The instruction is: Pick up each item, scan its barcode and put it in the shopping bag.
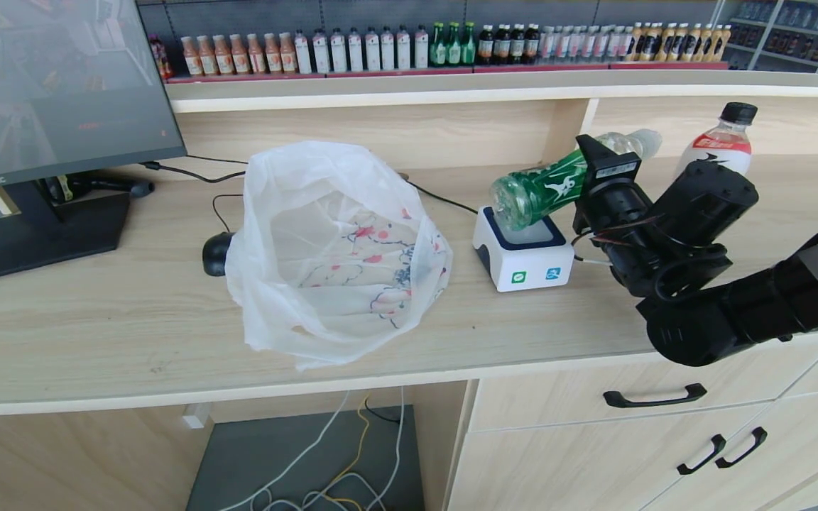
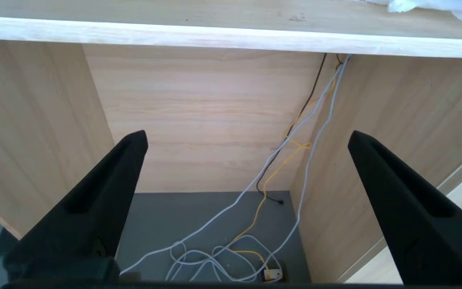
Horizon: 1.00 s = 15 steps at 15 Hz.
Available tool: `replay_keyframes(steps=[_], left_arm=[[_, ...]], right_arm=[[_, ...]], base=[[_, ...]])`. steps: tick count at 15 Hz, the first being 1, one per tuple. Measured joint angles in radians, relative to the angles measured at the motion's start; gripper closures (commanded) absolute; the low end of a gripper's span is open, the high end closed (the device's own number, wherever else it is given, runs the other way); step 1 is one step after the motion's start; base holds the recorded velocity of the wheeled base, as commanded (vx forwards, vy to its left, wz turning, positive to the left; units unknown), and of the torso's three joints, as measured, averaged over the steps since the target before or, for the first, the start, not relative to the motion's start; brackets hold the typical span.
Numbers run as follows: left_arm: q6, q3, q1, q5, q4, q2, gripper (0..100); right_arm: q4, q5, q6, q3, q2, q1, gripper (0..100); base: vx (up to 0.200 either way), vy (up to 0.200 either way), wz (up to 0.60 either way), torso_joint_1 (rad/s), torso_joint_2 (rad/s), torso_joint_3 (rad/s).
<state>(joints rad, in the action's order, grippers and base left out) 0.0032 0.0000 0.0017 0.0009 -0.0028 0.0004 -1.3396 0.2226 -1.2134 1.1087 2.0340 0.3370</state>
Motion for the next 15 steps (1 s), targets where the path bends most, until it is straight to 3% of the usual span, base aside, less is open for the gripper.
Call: replay_keyframes(steps=[8,15], left_arm=[[0.0,0.0,-0.001,0.0,0.0,0.0,0],[0.0,0.0,0.0,0.0,0.0,0.0,0]], right_arm=[[0.002,-0.015,0.095,0.002,-0.067,0.045,100],[0.004,-0.073,0.374,0.065,-0.152,0.199,100]], base=[[0.0,0.0,0.0,0.0,0.0,0.0],[0.0,0.0,0.0,0.0,0.0,0.0]])
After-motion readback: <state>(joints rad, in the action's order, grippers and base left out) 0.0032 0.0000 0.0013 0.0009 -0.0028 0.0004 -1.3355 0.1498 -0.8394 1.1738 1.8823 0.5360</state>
